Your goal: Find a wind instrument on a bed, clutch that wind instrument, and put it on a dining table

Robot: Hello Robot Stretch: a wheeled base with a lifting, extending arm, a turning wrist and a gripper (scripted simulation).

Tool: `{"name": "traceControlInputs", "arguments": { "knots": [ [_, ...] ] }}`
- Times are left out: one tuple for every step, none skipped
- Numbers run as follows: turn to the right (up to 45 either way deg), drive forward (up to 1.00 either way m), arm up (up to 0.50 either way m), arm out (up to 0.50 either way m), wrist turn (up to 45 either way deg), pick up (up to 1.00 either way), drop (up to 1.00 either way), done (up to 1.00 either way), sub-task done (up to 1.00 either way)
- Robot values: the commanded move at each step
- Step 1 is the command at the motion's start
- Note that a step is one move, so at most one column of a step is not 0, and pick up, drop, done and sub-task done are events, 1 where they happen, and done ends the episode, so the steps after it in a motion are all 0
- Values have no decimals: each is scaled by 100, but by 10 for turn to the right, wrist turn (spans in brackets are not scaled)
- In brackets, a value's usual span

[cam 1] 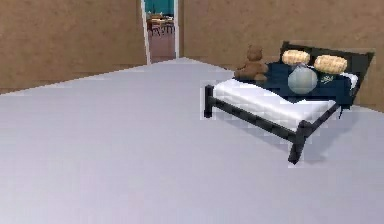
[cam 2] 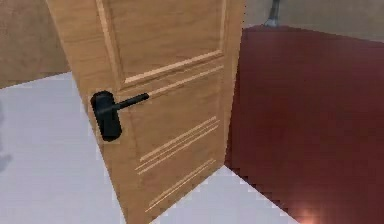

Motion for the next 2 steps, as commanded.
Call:
{"name": "traceControlInputs", "arguments": {
  "knots": [
    [0, 45, 0, 0, 0, 0, 0, 0, 0],
    [450, 0, 0, 0, 0, 0, 0, 0, 0]
  ]
}}
